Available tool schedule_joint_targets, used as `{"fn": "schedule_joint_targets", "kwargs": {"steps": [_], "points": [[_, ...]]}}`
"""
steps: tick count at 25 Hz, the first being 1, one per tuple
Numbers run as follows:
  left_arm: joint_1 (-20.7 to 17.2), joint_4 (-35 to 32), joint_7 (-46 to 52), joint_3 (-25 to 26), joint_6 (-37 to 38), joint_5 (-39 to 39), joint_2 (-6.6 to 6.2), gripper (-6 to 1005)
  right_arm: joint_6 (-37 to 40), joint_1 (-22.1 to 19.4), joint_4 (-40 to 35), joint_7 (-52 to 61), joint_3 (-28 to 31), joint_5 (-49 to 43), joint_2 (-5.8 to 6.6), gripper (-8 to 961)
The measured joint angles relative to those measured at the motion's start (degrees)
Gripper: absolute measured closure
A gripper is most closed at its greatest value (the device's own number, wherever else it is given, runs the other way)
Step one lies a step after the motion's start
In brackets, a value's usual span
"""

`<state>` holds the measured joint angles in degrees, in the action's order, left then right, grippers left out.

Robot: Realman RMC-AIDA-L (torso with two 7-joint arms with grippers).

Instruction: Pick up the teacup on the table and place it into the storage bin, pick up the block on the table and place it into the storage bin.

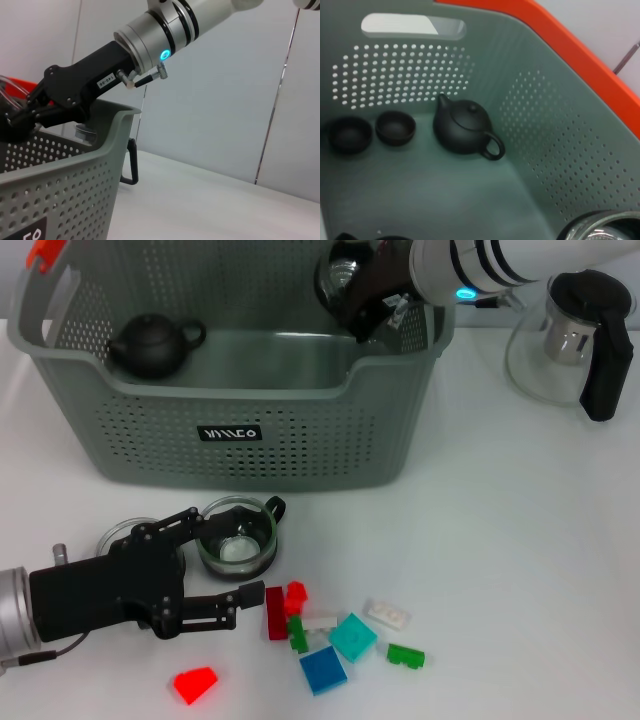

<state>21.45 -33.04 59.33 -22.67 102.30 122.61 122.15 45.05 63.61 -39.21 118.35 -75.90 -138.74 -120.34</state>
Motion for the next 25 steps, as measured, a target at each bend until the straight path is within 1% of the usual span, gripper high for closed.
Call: {"fn": "schedule_joint_targets", "kwargs": {"steps": [8,25], "points": [[0.0,0.1,0.1,0.0,0.0,0.0,0.02,66,-2.6,0.2,2.2,-0.2,-1.3,0.2,-0.09,896],[0.1,0.1,0.2,0.0,0.0,0.0,0.03,67,-1.1,0.2,2.2,0.4,-2.2,0.2,-0.14,893]]}}
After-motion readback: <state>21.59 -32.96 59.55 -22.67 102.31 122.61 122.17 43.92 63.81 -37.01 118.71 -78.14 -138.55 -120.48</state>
